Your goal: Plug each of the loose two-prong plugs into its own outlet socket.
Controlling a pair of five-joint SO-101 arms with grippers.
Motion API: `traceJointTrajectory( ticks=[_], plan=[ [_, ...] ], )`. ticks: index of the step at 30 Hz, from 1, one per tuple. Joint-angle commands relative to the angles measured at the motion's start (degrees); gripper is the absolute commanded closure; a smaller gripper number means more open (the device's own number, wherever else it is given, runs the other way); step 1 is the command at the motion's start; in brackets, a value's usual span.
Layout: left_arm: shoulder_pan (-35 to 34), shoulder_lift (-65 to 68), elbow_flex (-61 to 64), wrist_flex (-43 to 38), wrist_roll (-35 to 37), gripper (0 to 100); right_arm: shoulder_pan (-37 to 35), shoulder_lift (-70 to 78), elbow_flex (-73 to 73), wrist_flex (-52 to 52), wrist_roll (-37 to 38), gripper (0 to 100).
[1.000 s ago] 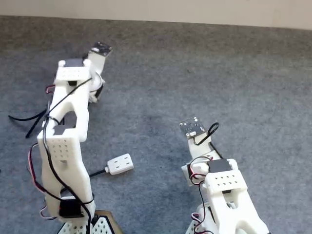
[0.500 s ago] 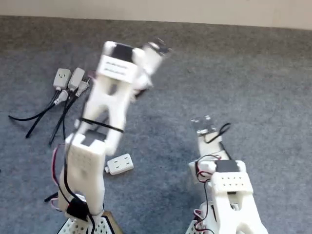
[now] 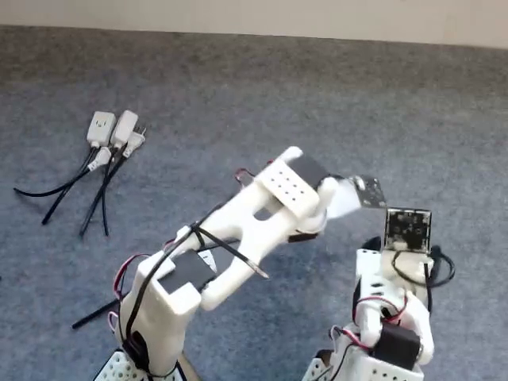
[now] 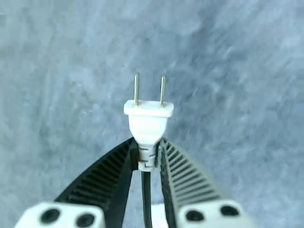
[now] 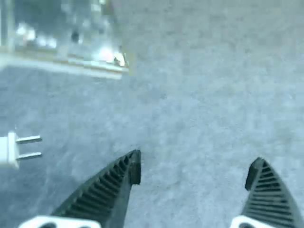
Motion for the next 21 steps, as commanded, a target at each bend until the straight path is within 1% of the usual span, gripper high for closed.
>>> traceJointTrajectory(
  ticks=[1,4,5,8,10,11,13,15,17,21],
  plan=[
    [2.2,-3.1,0.4,-3.4,2.1,100,3.5,2.9,-0.6,-3.3,-1.0,65.6],
    [2.5,-3.0,0.6,-3.5,2.1,99,3.7,1.5,-0.5,-3.2,-1.3,65.6],
    [2.6,-3.0,0.6,-3.3,2.2,96,3.6,1.1,-0.3,-3.2,-1.3,65.6],
    [2.2,-3.0,0.6,-2.0,2.3,81,3.6,-0.2,1.4,-3.2,-1.3,65.6],
    [1.6,-3.2,0.2,0.7,1.9,74,3.6,-0.7,1.6,-3.2,-1.2,65.6],
    [1.1,-3.5,0.0,1.6,2.0,74,3.6,-0.7,1.6,-3.2,-1.2,65.6],
    [-1.2,-3.6,-0.8,2.7,2.2,78,3.5,-0.5,1.6,-3.2,-1.1,65.6],
    [-5.5,-3.6,-3.7,4.9,4.3,83,3.5,-0.5,1.6,-3.2,0.4,65.6],
    [-11.2,-3.6,-7.3,7.0,8.9,86,3.2,-0.4,1.6,-3.2,1.5,65.6],
    [-25.5,-3.6,-17.9,12.0,17.7,90,-2.0,0.1,1.3,-3.2,3.0,65.6]
  ],
)
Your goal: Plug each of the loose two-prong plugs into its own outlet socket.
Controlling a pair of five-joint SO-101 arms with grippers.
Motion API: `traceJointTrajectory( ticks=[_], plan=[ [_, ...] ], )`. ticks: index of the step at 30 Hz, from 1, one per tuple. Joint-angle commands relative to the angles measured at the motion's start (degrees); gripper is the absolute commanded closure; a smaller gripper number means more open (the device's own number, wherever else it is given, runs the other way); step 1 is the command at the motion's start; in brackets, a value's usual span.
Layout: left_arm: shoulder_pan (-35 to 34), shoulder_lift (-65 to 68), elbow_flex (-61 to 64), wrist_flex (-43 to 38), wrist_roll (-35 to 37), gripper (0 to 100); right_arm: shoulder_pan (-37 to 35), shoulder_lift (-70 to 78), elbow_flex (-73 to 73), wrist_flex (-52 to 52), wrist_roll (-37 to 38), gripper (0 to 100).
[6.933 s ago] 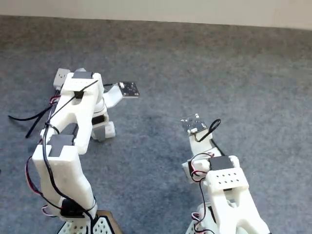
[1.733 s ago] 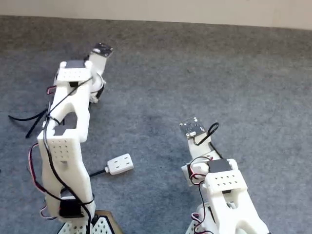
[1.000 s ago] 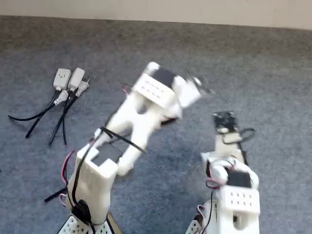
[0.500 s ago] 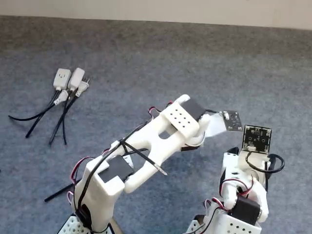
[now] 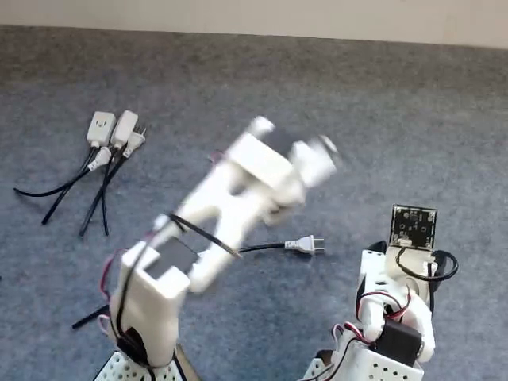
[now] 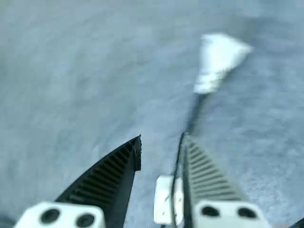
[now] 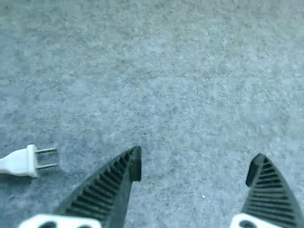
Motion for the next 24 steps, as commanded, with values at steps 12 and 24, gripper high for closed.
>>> traceJointTrajectory(
  ticks=[12,24],
  plan=[
    [-44.9,-3.6,-6.0,5.6,6.9,90,-26.8,42.2,-31.5,3.8,12.9,65.6],
    [-51.2,-29.8,41.9,-18.3,-2.1,98,-44.6,85.6,-60.5,15.3,30.9,85.1]
  ],
)
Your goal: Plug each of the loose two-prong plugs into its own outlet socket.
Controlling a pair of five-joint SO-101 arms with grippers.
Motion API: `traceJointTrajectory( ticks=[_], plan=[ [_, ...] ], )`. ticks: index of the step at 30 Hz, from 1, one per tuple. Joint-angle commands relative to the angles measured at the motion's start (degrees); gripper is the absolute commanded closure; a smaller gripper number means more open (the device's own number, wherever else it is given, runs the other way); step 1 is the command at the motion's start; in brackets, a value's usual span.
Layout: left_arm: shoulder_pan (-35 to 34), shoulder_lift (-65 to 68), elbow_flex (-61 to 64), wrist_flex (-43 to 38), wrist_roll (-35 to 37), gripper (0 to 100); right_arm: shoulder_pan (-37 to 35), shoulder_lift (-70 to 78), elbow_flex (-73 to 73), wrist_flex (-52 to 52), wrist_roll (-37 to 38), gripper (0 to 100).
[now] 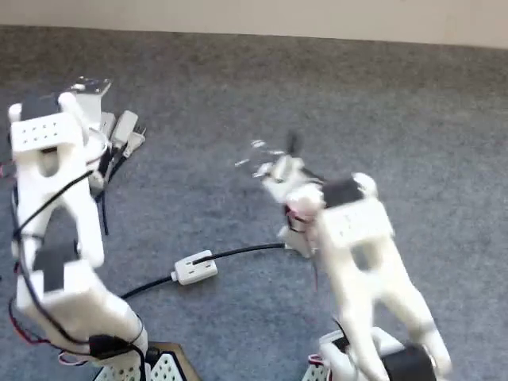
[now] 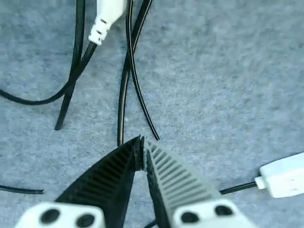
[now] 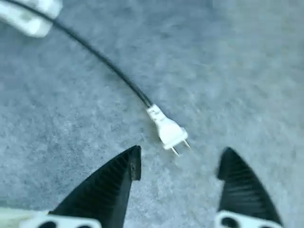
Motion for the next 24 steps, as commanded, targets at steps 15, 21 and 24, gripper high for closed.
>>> traceJointTrajectory(
  ticks=[15,21,24],
  plan=[
    [1.2,-53.8,77.1,-45.8,-1.9,98,-3.0,8.7,6.5,-12.3,24.9,81.4],
    [0.9,-53.7,78.6,-48.5,-2.0,98,-3.1,8.7,10.9,-14.7,24.1,81.4],
    [0.9,-53.7,79.0,-48.9,-2.0,98,-3.5,8.7,12.3,-14.9,23.9,81.4]
  ],
)
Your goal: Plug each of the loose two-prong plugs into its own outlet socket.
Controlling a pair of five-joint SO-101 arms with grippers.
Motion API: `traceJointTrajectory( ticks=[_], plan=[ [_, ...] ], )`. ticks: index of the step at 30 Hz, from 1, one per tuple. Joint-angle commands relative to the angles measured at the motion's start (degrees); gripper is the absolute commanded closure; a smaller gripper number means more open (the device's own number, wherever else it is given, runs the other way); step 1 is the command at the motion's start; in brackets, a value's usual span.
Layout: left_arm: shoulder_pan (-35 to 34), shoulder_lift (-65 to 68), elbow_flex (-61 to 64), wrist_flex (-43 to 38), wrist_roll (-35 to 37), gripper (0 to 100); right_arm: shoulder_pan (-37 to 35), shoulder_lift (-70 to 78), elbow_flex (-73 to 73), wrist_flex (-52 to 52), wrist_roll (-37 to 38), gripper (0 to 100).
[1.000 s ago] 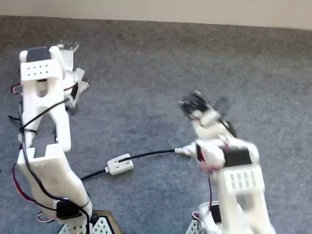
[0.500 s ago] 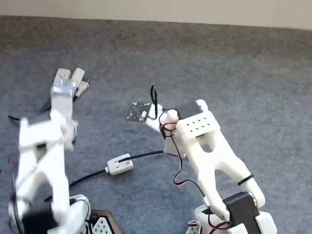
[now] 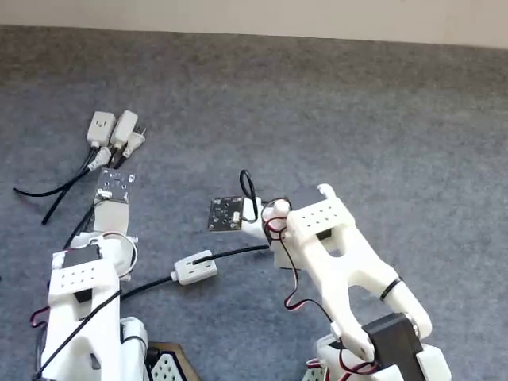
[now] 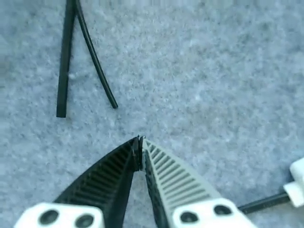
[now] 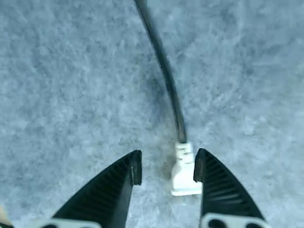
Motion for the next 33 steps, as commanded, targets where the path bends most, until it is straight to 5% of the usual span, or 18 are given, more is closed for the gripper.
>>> traceJointTrajectory(
  ticks=[1,27,33],
  plan=[
    [0.8,-0.9,0.0,-1.3,-0.5,98,0.7,-0.4,0.9,-1.2,-0.3,81.4],
    [1.0,-0.9,0.1,-1.2,-0.5,98,4.3,10.1,-4.2,-4.8,-0.3,81.7],
    [1.0,-0.9,0.2,-1.2,-0.5,98,4.3,9.8,-4.2,-4.8,-0.2,93.3]
  ],
)
